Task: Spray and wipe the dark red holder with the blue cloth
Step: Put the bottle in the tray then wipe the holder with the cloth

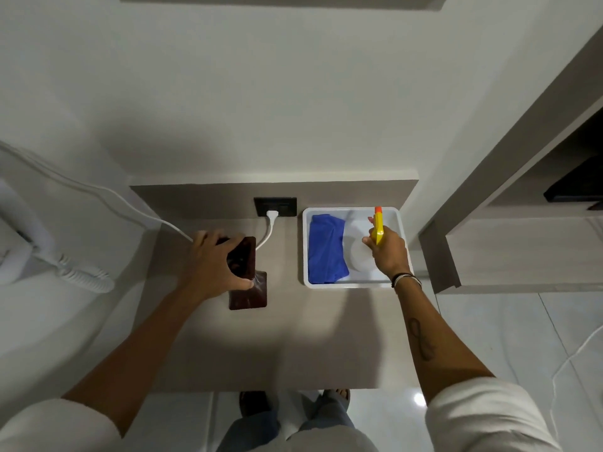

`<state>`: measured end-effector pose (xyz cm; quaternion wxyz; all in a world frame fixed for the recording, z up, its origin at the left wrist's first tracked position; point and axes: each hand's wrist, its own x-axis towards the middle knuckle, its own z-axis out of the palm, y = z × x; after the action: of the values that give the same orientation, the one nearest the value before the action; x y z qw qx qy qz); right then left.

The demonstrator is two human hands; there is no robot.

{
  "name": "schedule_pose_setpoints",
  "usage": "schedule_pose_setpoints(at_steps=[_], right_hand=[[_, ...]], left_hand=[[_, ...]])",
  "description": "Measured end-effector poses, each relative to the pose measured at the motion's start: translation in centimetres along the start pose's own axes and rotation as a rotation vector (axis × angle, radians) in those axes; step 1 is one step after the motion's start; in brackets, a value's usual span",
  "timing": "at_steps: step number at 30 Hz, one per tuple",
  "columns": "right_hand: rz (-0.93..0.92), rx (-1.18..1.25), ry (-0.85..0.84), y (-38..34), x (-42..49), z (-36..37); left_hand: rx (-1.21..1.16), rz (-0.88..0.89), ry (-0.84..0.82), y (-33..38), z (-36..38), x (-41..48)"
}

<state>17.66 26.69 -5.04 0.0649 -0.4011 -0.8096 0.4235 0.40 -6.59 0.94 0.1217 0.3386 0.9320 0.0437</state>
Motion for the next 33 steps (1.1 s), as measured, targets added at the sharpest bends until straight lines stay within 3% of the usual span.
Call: schedule_pose_setpoints(at_steps=[5, 7, 9, 10, 13, 16, 19, 25, 33], right_hand=[[0.029, 0.029, 0.011, 0.5, 0.0, 0.1], [0.037, -0.016, 0.174, 0.3, -0.8, 0.4], [-0.136, -0.109, 0.431, -0.2, -2.4, 1.8], [-0.254, -0.120, 0.472, -0.7, -3.1, 3.0], [-0.474, -0.252, 0.204, -1.8, -3.2, 7.5], [-0.360, -0.465, -0.127, -1.7, -0.7, 10.5], [-0.324, -0.686, -0.269, -0.6, 2.2, 12.0], [-0.324, -0.854, -0.318, 1.1, 4.3, 14.0], [-0.326, -0.878, -0.258, 1.6, 4.8, 15.9]], left_hand=[[-0.029, -0.019, -0.003, 0.0, 0.2, -0.3], [-0.049, -0.020, -0.016, 0.1, 0.3, -0.4], [-0.096, -0.020, -0.021, 0.1, 0.7, -0.5], [-0.125, -0.018, -0.026, 0.2, 1.0, -0.7], [-0.194, -0.009, -0.038, 0.3, 1.9, -0.9], [-0.227, 0.000, 0.021, 0.1, 3.1, -1.1], [-0.220, 0.018, 0.092, -0.3, 4.4, -0.9], [-0.148, 0.054, 0.172, -1.1, 6.1, -0.6], [-0.172, 0.074, 0.191, -1.6, 6.5, -0.7]])
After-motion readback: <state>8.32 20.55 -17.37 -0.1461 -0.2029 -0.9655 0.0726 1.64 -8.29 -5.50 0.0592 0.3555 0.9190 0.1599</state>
